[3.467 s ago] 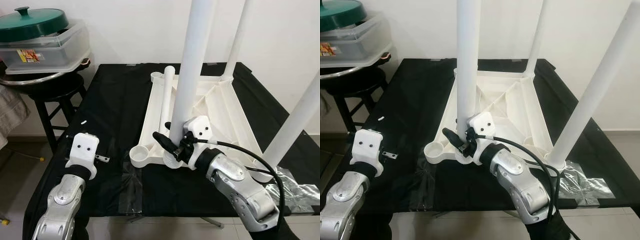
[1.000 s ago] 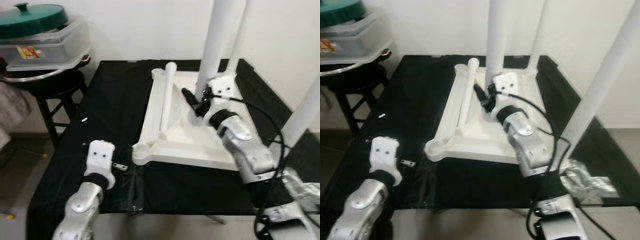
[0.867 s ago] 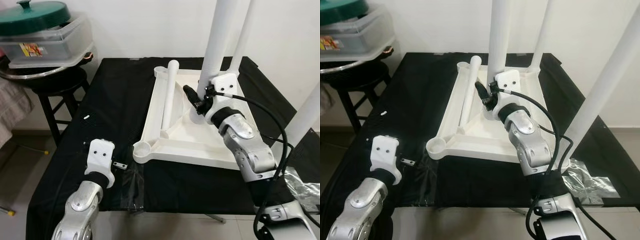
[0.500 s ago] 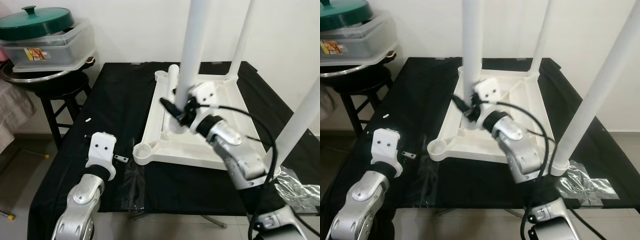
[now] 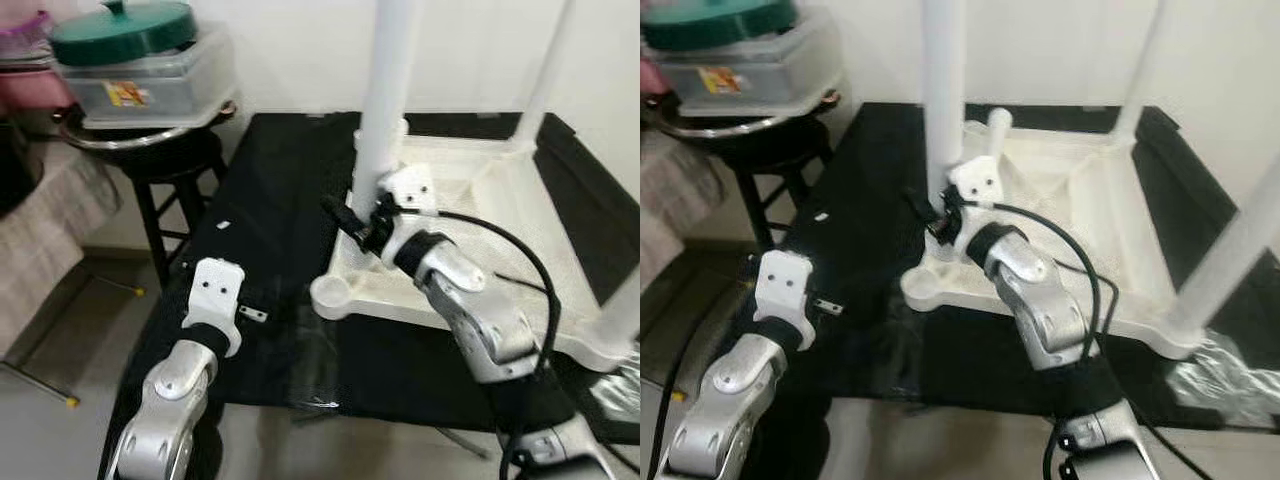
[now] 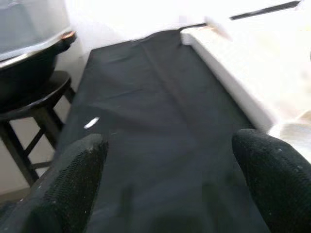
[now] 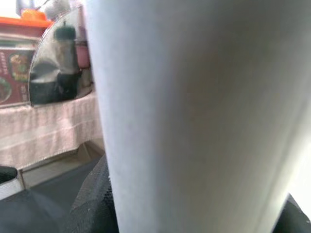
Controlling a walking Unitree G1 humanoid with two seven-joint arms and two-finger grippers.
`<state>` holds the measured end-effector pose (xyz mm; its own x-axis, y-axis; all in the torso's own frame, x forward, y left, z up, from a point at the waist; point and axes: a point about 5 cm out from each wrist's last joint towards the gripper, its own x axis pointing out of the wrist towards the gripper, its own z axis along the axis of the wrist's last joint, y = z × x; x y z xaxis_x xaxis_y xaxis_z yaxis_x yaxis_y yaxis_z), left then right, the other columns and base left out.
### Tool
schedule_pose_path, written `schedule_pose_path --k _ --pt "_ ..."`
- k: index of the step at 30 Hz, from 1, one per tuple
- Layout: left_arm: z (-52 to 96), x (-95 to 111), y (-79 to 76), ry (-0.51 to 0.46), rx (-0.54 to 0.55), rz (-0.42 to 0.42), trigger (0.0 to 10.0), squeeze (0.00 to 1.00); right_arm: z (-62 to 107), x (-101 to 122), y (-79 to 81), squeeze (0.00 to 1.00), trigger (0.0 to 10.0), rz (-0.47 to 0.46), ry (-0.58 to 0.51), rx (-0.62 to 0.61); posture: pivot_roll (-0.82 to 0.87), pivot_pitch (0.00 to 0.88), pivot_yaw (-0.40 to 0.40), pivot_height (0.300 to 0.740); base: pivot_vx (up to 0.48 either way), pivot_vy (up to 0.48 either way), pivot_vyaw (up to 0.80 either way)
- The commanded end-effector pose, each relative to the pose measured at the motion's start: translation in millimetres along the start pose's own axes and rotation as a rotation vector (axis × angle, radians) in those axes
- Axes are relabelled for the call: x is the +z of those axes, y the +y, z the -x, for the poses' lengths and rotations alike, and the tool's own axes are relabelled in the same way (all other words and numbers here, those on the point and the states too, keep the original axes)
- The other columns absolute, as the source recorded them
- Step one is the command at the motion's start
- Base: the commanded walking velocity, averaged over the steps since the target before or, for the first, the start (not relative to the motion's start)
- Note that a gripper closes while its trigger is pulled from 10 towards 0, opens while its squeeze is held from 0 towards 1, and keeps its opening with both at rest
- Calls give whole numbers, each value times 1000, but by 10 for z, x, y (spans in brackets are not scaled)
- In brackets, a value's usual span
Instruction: Building children table
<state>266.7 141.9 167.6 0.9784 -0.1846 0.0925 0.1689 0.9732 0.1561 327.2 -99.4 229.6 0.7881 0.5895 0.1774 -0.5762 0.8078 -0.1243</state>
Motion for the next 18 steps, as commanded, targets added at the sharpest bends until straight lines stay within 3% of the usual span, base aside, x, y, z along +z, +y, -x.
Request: schedule_pose_path --k 1,18 --pt "1 5 -14 1 -17 0 10000 0 6 0 79 0 10000 -14 1 18 16 131 21 740 0 0 0" --pt "18 -115 -67 22 -21 -29 10000 0 107 48 35 0 10000 -18 18 53 0 152 25 740 0 0 -800"
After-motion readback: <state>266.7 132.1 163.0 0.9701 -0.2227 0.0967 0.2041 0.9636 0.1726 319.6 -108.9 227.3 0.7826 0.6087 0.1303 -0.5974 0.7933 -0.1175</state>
